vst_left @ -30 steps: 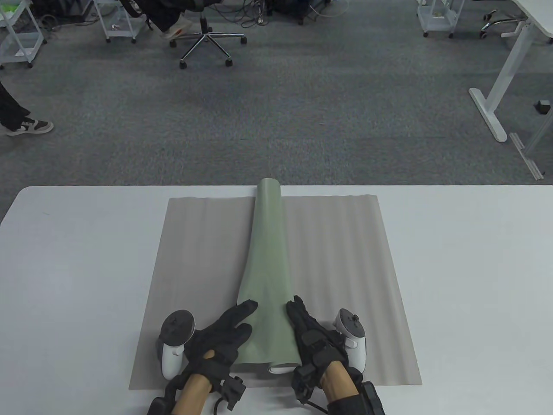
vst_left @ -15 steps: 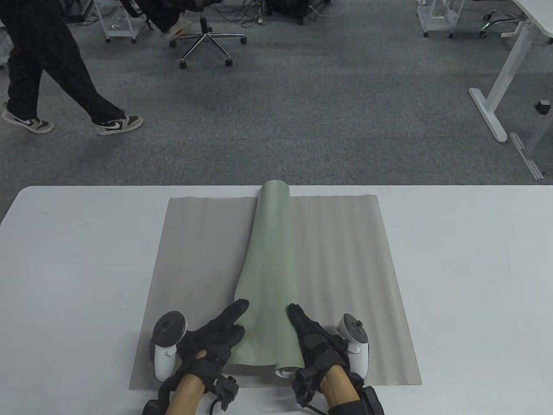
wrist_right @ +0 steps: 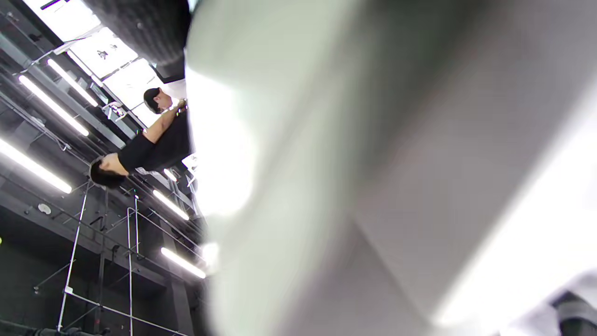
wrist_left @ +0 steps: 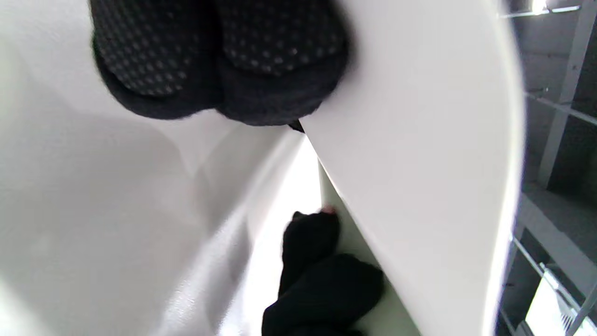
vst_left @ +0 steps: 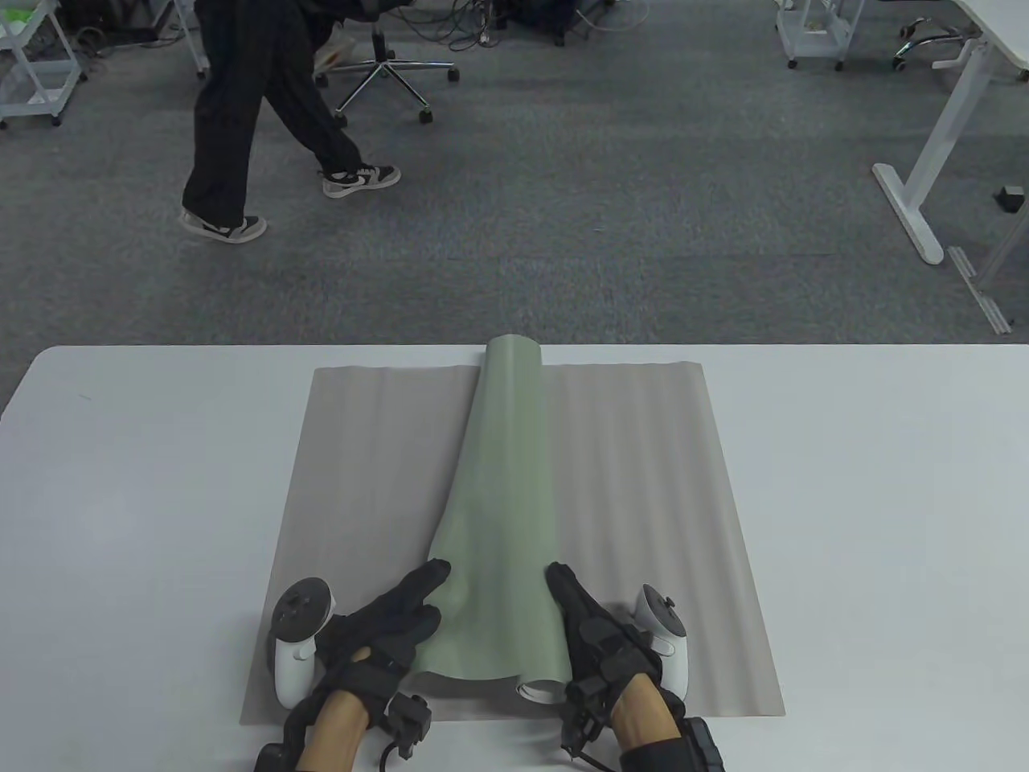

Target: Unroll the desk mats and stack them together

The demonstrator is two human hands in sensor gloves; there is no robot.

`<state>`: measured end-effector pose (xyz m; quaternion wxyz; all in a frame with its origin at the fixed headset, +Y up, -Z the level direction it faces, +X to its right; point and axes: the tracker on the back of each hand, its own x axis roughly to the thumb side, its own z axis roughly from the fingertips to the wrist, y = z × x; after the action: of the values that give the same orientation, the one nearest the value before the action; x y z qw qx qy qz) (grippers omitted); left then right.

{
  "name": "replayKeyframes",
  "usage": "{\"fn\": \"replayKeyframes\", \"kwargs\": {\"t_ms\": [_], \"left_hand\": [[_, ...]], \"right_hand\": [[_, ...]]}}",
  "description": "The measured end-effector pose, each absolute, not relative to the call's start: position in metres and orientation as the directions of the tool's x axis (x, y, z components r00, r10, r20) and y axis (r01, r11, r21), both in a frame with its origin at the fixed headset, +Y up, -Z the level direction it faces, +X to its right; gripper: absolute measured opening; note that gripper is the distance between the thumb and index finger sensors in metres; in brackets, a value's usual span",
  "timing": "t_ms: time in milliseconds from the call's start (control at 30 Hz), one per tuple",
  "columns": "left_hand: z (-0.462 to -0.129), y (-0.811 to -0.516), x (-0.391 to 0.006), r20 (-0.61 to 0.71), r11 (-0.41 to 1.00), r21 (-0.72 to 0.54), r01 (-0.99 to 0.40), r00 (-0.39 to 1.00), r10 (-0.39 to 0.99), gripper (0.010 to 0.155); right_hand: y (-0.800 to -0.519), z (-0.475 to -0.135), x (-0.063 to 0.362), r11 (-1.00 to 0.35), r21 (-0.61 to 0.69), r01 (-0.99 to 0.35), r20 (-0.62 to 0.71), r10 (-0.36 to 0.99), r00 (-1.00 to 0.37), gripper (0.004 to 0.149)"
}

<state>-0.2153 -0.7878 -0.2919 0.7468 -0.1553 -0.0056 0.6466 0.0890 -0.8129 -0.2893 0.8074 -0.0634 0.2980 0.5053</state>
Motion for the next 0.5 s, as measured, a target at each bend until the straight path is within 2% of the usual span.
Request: {"fn": "replayKeyframes", "kwargs": {"t_ms": [33, 100, 233, 333, 433, 500], "left_hand": [[-0.291, -0.787, -0.216, -0.196, 0.108, -0.219, -0.970, 0.153, 0.969, 0.054], [-0.290, -0.788, -0.219, -0.205, 0.116, -0.212, -0.970, 0.160, 0.965, 0.054], [-0.292, -0.788, -0.226, -0.205, 0.105, -0.201, -0.974, 0.147, 0.968, 0.054], [-0.291, -0.784, -0.227, -0.187, 0.147, -0.206, -0.967, 0.186, 0.965, 0.054], [-0.293, -0.783, -0.231, -0.183, 0.169, -0.204, -0.964, 0.208, 0.961, 0.054], [-0.294, -0.785, -0.233, -0.191, 0.119, -0.220, -0.968, 0.163, 0.968, 0.054]], "right_hand": [[-0.809, -0.287, 0.092, 0.437, 0.146, -0.888, -0.526, 0.794, 0.304, 0.087], [-0.805, -0.287, 0.096, 0.370, 0.151, -0.917, -0.483, 0.837, 0.259, 0.086], [-0.802, -0.288, 0.098, 0.456, 0.153, -0.877, -0.476, 0.811, 0.339, 0.091], [-0.806, -0.286, 0.093, 0.561, 0.171, -0.810, -0.533, 0.744, 0.403, 0.094], [-0.811, -0.287, 0.088, 0.603, 0.172, -0.779, -0.568, 0.707, 0.422, 0.094], [-0.810, -0.288, 0.087, 0.558, 0.214, -0.802, -0.547, 0.749, 0.375, 0.091]]}}
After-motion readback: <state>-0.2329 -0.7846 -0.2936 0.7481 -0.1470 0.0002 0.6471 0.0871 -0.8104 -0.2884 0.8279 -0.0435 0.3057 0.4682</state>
